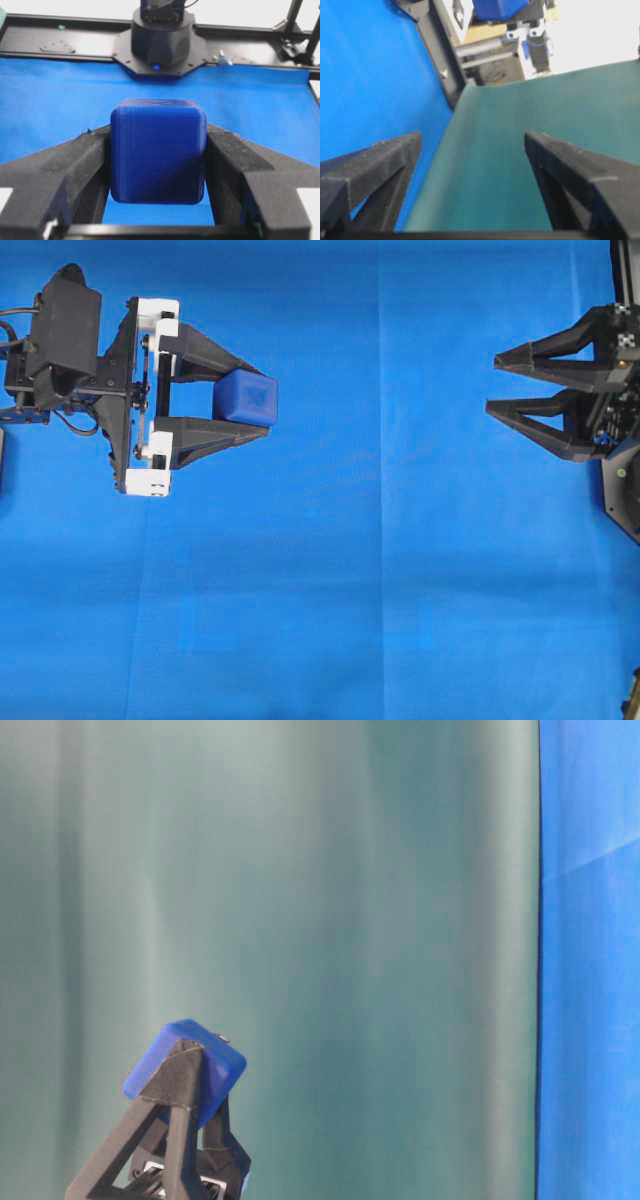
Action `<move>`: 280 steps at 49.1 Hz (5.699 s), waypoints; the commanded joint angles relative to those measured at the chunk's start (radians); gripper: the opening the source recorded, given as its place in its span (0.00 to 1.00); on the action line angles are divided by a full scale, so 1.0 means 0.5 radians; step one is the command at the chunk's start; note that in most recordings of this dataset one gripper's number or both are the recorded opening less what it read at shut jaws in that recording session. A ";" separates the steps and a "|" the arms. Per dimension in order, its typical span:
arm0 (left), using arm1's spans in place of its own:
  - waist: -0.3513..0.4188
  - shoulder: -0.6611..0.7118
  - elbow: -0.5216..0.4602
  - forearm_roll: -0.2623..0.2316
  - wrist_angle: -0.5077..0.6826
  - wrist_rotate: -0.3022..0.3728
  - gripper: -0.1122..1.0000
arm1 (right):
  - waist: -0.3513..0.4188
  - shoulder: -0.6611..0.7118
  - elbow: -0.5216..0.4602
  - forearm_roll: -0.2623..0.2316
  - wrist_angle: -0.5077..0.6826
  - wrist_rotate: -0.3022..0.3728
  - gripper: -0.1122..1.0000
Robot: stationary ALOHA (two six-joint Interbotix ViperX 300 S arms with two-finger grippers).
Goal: Handover the blue block to the right arm after grasping it with the left arm, then place it in the designated position.
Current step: 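Rotate the right gripper to face the held cube, then move the right gripper toward the left gripper around the cube, then close the right gripper on the cube and open the left gripper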
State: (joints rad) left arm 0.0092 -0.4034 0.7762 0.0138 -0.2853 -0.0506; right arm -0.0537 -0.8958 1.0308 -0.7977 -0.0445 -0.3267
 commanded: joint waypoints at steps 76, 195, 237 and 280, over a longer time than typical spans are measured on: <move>0.003 -0.031 -0.018 -0.003 -0.021 -0.003 0.52 | 0.006 0.009 -0.052 -0.469 -0.025 -0.015 0.95; 0.003 -0.034 -0.015 -0.003 -0.003 -0.012 0.52 | 0.009 1.592 -1.405 -0.555 -0.270 -0.135 0.95; 0.003 -0.025 -0.025 -0.003 0.003 0.009 0.52 | 0.006 1.583 -1.399 -0.531 -0.067 -0.089 0.52; 0.000 -0.012 -0.031 -0.003 -0.021 0.043 0.94 | 0.006 1.577 -1.390 -0.528 -0.058 -0.086 0.52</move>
State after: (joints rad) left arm 0.0107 -0.4034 0.7762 0.0123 -0.2853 -0.0322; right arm -0.0491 -0.0874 0.3574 -1.0661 -0.0706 -0.3728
